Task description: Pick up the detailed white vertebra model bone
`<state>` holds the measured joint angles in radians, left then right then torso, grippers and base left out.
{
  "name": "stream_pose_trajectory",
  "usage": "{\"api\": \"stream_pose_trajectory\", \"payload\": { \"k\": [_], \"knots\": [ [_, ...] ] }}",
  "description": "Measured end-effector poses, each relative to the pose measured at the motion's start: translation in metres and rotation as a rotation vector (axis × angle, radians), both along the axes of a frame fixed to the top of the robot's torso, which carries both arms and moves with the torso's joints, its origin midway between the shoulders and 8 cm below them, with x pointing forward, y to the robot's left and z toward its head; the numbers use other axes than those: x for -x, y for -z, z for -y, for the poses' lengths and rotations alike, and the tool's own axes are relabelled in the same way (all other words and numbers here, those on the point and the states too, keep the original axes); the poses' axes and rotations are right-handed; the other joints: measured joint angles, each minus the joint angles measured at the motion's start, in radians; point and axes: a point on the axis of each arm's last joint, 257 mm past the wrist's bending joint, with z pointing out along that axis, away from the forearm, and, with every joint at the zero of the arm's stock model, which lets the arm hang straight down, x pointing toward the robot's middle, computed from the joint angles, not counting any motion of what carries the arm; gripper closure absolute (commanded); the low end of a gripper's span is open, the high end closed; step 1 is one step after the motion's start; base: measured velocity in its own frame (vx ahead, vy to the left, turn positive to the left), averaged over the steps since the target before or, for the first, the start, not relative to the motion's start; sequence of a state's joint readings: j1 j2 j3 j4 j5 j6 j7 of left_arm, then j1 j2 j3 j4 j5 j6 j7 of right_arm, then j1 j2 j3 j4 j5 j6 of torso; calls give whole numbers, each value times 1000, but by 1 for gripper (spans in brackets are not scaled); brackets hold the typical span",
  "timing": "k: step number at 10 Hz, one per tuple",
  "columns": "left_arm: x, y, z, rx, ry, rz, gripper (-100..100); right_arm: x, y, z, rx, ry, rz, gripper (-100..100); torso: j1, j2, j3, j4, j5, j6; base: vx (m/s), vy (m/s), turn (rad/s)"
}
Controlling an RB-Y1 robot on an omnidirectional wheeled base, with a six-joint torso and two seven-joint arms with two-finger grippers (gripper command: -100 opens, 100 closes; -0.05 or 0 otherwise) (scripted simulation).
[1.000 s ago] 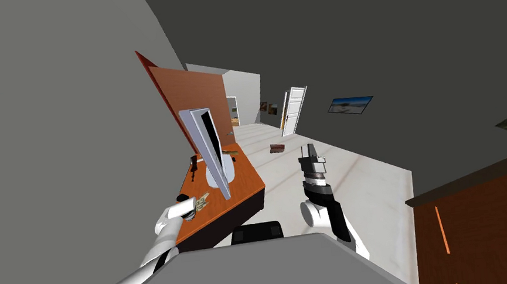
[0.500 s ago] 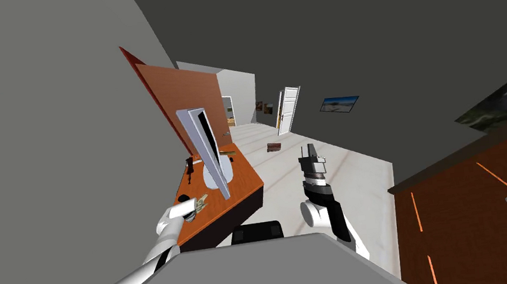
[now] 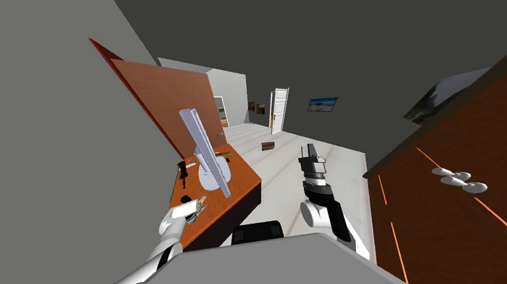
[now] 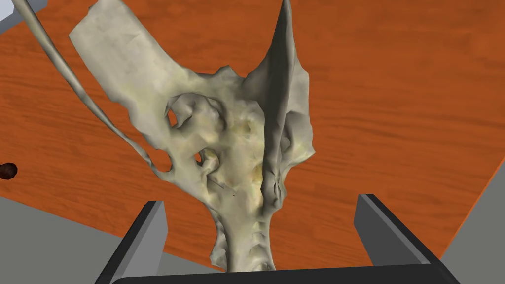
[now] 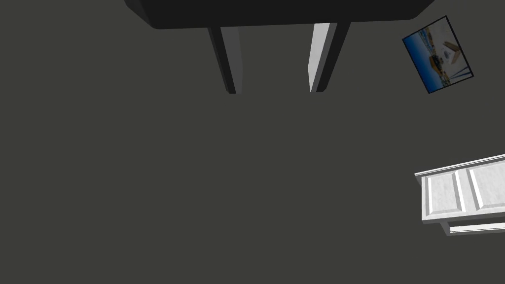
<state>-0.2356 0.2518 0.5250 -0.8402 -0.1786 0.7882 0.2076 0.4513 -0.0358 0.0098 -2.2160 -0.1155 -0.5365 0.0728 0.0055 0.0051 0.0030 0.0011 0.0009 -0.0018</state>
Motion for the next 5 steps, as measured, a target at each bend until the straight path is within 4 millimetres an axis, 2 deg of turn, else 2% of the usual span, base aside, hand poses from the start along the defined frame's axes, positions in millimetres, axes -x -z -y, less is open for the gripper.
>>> {"api": "stream_pose_trajectory", "payload": {
  "k": [1, 2, 3, 5],
  "knots": [
    [3, 2, 0, 0, -20, -1, -100, 0, 0, 0, 0, 0, 0, 0, 0, 0, 0, 0, 0, 0, -78, 64, -242],
    [5, 4, 0, 0, -40, -1, -100, 0, 0, 0, 0, 0, 0, 0, -1, 0, 0, 0, 0, 0, -35, 27, -45],
    [5, 5, 0, 0, -44, 1, 100, 0, 0, 0, 0, 0, 0, 0, -2, -2, -1, 0, 0, -1, -7, 5, 8],
    [6, 5, 1, 1, -45, -1, 100, 0, 0, 0, 0, 0, 0, 0, -4, -5, -3, -1, -1, 0, -3, 0, 1]
  ]
}}
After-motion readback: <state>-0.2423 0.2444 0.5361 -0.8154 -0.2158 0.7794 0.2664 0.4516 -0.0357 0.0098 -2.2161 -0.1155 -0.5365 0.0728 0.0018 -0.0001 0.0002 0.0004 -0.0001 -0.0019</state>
